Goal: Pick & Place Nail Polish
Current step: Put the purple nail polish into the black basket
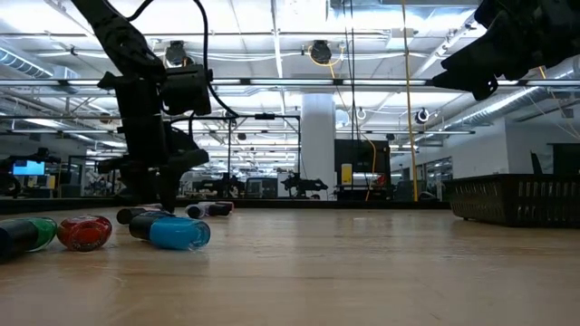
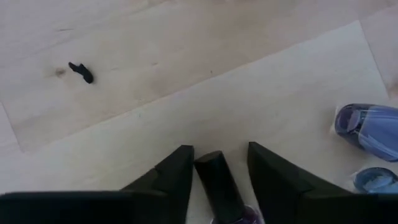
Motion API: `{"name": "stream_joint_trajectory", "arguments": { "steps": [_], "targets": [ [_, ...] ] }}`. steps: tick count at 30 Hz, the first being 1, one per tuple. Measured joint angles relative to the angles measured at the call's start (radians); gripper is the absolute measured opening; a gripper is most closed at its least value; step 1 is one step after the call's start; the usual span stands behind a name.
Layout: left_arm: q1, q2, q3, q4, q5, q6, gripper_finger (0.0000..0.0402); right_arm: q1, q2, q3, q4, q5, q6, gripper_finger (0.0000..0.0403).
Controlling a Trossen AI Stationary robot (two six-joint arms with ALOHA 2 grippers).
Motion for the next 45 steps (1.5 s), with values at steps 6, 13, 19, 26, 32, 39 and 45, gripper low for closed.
{"name": "stream_joint_trajectory", "arguments": {
  "steps": [6,13,19,26,32,39,45],
  "targets": [
    [-0.002,0.0,0.0,0.013,0.02,0.041,0.006,0.0,0.0,0.0,0.0,0.0,-0.017,0.0201],
    [-0.003,0.003,-0.001,0.105,0.024,0.216,0.0034,0.0,0.0,0.0,0.0,0.001,0.021,0.0201],
    [-0.006,-0.062,0.027,0.098,0.061,0.285,0.0034,0.0,0.0,0.0,-0.016,0.001,0.025,0.0201],
    [-0.058,-0.178,0.123,0.149,0.017,0.395,0.0034,0.0,0.0,0.0,-0.012,0.003,0.002,0.0201],
    [-0.136,-0.233,0.135,0.497,0.034,0.685,0.0034,-0.002,0.024,-0.034,0.086,0.045,-0.015,0.0201],
    [-0.196,-0.233,0.135,0.808,0.261,0.979,0.0034,-0.003,0.09,-0.115,0.339,0.08,-0.16,0.0201],
    [-0.207,-0.233,0.135,0.975,0.423,1.019,0.0034,-0.003,0.114,-0.14,0.381,0.078,-0.191,0.0201]
  ]
}}
